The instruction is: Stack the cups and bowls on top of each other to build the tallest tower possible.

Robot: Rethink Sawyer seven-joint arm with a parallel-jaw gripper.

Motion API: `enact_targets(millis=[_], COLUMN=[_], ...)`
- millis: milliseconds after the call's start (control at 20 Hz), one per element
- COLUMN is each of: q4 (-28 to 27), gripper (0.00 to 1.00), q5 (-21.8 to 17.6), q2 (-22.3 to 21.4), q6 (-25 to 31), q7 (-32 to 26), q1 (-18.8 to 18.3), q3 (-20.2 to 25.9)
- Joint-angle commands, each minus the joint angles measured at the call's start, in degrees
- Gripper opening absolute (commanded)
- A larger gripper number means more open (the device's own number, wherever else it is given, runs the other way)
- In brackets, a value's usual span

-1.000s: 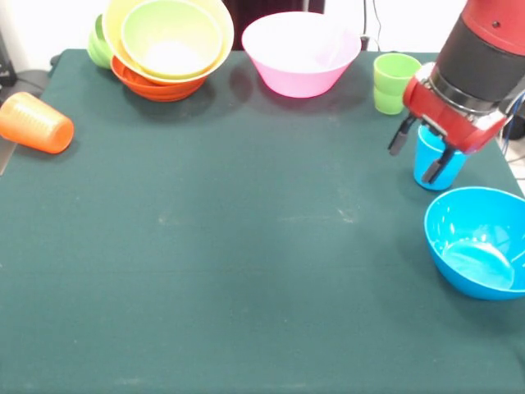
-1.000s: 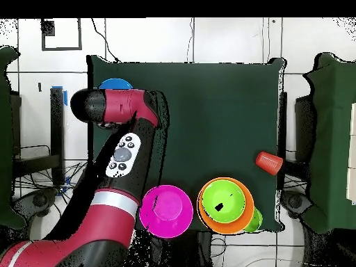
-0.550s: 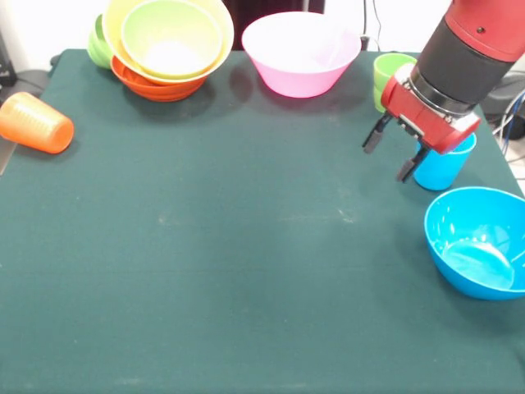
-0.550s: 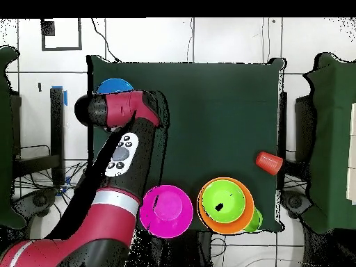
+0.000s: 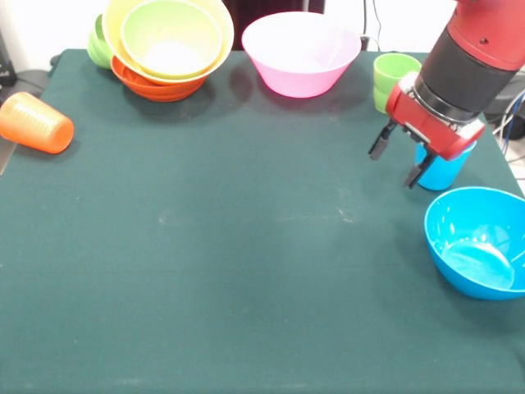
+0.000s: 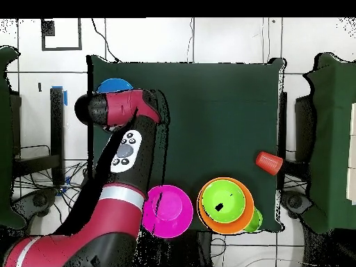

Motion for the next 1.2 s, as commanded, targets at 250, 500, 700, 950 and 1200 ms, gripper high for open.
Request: enact_targets(millis=[250,500,700,950,1200], q4=[-0.35,-12.09,-18.78,-23.43,-24.70], gripper=[1.00,1.00,1.00,1.00,1.00], q5=[-0.85,1.05,1.67,2.67,3.46], q2=[2.29,7.29,9.58,11.33,12.02], q6=[5.06,14.98,22.48,26.82,27.28], q7=[-5.28,4.83,7.94,10.82,11.78], q1=[-3.07,0.29,1.46,2.62,3.32], q3=[10.70,7.64,5.58,3.92,2.83])
